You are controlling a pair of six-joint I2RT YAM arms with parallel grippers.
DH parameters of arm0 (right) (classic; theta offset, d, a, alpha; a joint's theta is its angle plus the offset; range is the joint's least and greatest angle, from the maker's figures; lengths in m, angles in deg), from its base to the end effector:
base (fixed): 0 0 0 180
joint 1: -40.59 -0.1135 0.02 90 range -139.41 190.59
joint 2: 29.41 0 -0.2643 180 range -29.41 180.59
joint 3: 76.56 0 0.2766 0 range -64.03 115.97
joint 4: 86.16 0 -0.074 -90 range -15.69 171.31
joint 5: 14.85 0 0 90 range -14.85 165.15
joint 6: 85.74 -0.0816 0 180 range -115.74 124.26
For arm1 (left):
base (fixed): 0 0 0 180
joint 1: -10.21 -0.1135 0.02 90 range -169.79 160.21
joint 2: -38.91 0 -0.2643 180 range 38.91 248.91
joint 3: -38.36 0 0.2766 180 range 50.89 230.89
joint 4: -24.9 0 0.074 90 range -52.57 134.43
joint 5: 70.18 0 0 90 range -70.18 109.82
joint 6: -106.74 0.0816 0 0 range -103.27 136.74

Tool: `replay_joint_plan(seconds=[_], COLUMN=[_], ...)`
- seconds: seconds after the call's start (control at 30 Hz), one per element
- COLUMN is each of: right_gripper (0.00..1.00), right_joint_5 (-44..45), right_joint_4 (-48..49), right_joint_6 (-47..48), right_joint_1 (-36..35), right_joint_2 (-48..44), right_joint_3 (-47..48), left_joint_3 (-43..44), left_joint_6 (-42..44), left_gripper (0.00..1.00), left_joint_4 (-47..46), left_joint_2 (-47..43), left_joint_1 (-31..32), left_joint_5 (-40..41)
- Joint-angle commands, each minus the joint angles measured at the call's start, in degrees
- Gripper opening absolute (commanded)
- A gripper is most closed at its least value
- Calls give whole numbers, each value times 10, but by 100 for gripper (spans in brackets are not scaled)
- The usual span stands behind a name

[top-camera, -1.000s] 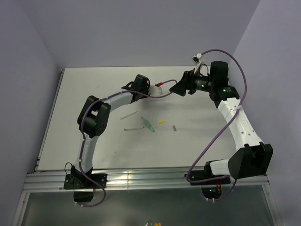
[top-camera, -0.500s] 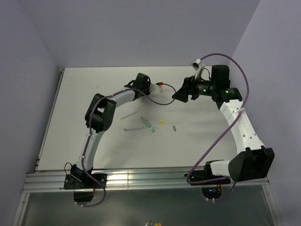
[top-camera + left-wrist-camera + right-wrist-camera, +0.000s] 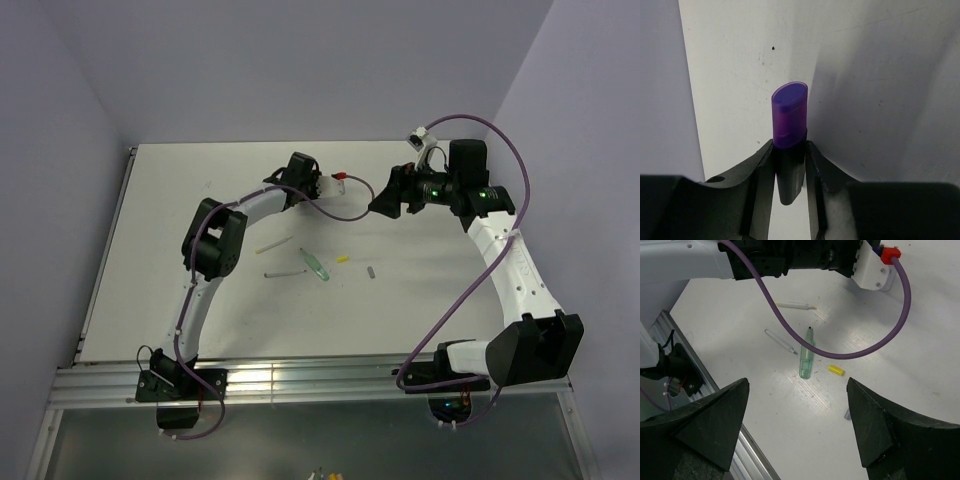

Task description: Insert the pens into the pen caps

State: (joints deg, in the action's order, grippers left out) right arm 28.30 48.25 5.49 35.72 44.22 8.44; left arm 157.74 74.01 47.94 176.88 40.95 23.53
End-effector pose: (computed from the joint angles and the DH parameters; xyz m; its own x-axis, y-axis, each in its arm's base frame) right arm 0.3178 0.0868 0.3486 -0.5461 -0.0613 -0.8355 -0.6710 0.6291 0.3924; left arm 0.5138 -0.2994 0.0990 0.0854 0.9259 -0.3680 0.7336 0.1915 0.6520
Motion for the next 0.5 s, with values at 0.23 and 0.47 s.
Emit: replay_joint_plan(seconds=[0.23,0.47], right_gripper=[87,87], right_joint_5=[17,15], right_joint_4=[-15,-22], right_joint_6=[12,14], right_joint_1=[2,3], right_joint_2=[-21,-20], right_joint_3=[43,57], left_joint_3=[-48,-72], left_joint_6=[-39,-53], left_gripper=[36,41], left_joint_4=[25,58], left_joint_2=[-53,-88], left_joint_1=[2,10], left_joint_5=[-53,-72])
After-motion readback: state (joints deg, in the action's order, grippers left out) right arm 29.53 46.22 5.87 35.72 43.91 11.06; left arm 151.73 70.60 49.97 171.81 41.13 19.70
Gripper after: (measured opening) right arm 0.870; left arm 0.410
